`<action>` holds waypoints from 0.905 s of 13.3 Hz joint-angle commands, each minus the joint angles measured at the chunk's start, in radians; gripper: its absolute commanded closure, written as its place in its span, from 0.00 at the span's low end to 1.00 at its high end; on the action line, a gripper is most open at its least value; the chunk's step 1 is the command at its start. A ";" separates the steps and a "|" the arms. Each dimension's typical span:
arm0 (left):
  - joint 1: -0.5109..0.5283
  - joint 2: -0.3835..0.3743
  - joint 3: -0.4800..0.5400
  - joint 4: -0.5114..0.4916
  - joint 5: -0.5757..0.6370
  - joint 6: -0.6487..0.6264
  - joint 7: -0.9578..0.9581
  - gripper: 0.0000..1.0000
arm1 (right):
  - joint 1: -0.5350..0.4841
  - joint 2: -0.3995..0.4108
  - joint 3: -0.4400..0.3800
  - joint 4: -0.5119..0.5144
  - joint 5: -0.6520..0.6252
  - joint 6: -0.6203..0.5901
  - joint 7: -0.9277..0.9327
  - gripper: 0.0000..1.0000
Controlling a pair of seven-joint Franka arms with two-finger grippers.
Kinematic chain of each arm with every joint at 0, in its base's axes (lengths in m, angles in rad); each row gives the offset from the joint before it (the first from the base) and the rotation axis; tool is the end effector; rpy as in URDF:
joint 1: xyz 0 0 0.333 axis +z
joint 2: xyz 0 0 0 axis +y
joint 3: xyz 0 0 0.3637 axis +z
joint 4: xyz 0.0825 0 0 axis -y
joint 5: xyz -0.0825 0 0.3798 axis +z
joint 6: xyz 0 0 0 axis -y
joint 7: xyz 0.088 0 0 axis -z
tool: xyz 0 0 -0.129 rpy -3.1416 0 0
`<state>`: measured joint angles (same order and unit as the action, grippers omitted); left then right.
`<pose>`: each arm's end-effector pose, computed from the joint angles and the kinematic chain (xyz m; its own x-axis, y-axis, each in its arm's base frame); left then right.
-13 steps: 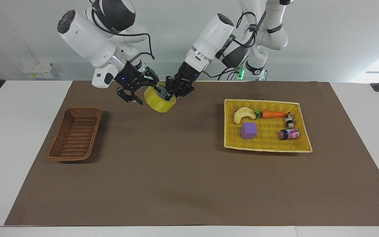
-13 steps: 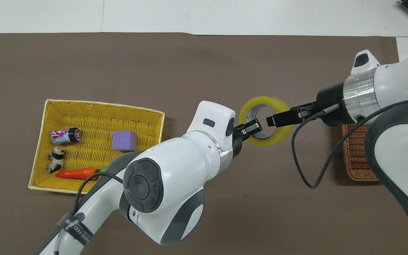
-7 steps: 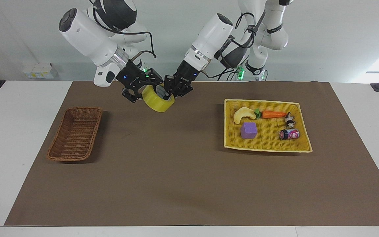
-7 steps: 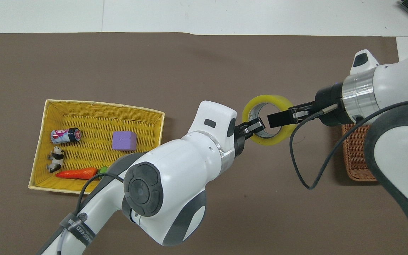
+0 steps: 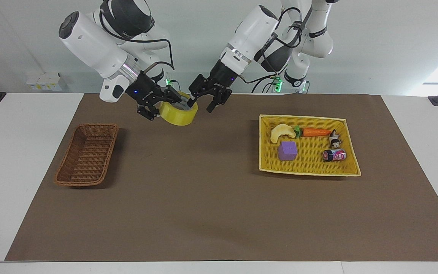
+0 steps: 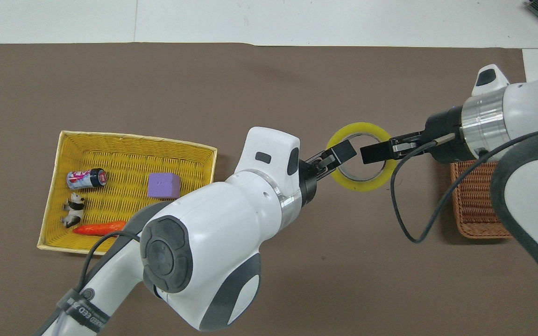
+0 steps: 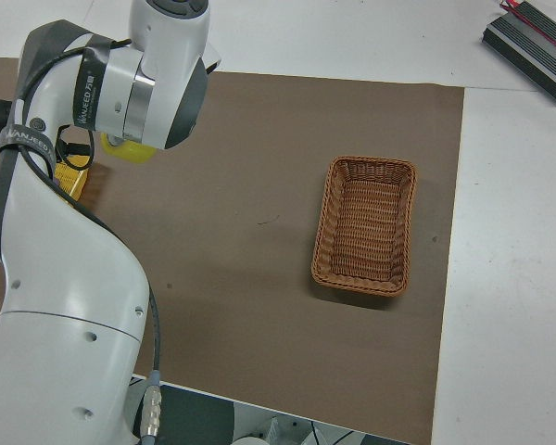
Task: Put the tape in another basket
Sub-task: 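Grasp the tape with the right gripper while the left gripper releases it, then lower the tape into the wicker basket while the left gripper withdraws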
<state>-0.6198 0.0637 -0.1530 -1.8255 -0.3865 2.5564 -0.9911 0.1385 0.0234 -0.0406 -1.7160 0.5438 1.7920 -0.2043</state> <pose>0.4613 -0.4447 0.6036 0.8909 0.4542 -0.0015 0.3390 -0.6627 0.6678 0.5683 0.1115 0.6032 0.9794 0.1591 0.1244 0.2002 -0.8459 -0.4943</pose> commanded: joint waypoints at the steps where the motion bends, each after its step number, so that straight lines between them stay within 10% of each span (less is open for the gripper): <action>1: 0.044 -0.057 0.001 -0.006 -0.058 -0.116 -0.008 0.00 | -0.081 -0.013 0.001 -0.001 0.086 -0.020 -0.039 1.00; 8: 0.225 -0.071 0.015 0.002 0.011 -0.358 0.147 0.00 | -0.381 -0.023 -0.010 -0.013 0.058 -0.236 -0.194 1.00; 12: 0.415 -0.059 0.015 0.005 0.020 -0.418 0.462 0.00 | -0.476 0.151 -0.010 -0.011 -0.016 -0.156 -0.308 1.00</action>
<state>-0.2891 0.0025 -0.1259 -1.8259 -0.3834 2.1724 -0.6676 -0.3222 0.0816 -0.0652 -1.7425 0.5674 1.5809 -0.4754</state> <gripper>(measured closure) 0.000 0.987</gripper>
